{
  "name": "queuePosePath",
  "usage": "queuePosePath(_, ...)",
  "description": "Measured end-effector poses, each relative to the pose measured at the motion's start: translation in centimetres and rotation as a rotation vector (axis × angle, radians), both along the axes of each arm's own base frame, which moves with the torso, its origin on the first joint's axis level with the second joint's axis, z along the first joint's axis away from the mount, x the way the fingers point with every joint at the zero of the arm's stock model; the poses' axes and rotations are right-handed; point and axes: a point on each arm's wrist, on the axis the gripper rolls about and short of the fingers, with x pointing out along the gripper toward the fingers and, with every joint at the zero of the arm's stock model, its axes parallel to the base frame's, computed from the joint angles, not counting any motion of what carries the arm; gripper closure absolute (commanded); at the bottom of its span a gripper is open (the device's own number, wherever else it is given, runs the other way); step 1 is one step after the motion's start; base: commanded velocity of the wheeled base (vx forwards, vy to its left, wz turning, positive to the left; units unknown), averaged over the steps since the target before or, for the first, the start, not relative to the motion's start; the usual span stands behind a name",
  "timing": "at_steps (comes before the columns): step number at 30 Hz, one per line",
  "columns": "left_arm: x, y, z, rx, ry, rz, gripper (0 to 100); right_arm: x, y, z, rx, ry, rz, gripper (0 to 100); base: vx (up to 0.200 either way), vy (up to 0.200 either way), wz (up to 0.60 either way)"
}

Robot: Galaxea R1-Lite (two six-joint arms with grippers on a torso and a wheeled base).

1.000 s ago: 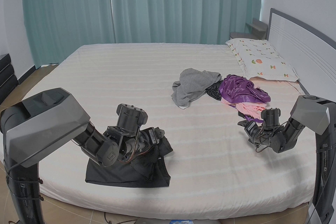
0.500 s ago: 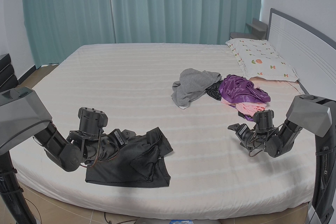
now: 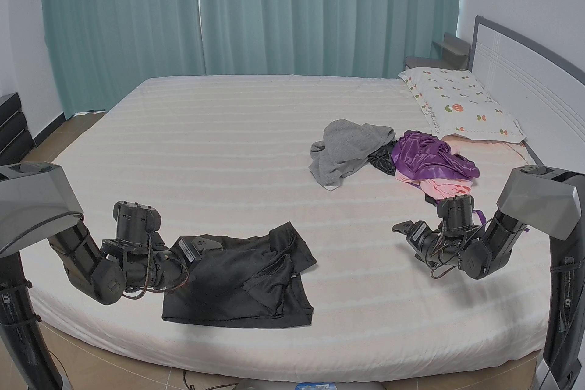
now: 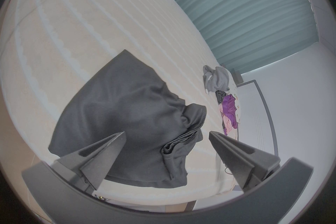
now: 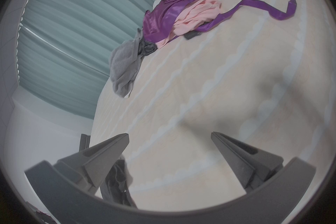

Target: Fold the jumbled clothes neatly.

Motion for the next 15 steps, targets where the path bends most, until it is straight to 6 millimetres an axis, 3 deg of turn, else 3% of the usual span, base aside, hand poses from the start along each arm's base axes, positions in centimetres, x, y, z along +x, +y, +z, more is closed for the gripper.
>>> queuePosePath(7, 0.3, 0.5, -0.9, -0.004, 0.017, 0.011, 0, -1.4, 2.3, 0.9, -0.025, -0.01, 0.058, 0, 0.0, 0.2, 0.0)
queuePosePath(15, 0.4, 0.5, -1.3, -0.002, 0.023, 0.013, 0, -4.5, 7.1, 1.1, -0.103, -0.01, 0.187, 0, 0.0, 0.2, 0.0)
